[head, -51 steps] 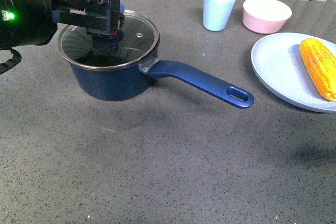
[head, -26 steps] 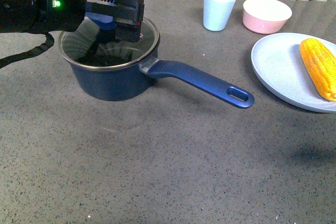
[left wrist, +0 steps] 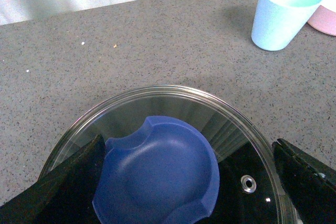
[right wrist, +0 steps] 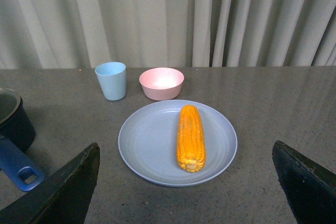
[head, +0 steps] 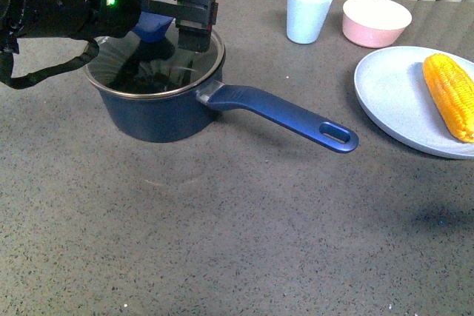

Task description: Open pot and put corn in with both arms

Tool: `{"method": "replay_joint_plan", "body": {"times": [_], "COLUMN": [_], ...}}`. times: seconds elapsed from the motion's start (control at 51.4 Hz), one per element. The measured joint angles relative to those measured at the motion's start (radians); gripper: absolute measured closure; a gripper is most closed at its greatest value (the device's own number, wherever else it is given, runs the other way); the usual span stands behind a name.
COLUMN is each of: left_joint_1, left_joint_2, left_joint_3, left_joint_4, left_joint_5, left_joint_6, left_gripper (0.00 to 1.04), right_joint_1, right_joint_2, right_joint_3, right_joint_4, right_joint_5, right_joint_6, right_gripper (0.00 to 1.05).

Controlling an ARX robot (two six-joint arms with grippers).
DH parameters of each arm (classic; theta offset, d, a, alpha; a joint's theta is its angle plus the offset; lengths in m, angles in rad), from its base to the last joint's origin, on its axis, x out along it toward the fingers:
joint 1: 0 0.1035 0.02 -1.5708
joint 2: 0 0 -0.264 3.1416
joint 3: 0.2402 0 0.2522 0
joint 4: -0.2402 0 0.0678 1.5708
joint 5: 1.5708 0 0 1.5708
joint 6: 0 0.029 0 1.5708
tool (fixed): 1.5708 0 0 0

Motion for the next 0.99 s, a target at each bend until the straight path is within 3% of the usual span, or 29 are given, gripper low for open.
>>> {"method": "replay_joint_plan", "body": {"times": [0.681,0.876,0.992], "left_joint_1": [0.015,0.014,0.014], "left_joint_2": [0.074,0.076,0.076], "left_joint_3": [0.063,0.064,0.064], "left_joint_4": [-0.013,-0.013,-0.014], "left_joint_5": [-0.063,-0.071,-0.072], "left_joint_6": [0.003,0.005,0.008], "left_gripper": [0.09,0.42,0.44], "right_joint_1": [0.000,0.000,0.000], "right_joint_2": [0.000,0.000,0.000], "right_joint_3": [0.000,0.000,0.000], "right_joint_4": [0.000,0.000,0.000], "right_joint_5": [0.000,0.000,0.000], "right_joint_6": [0.000,0.000,0.000], "right_gripper": [0.09,0.09,0.09]}}
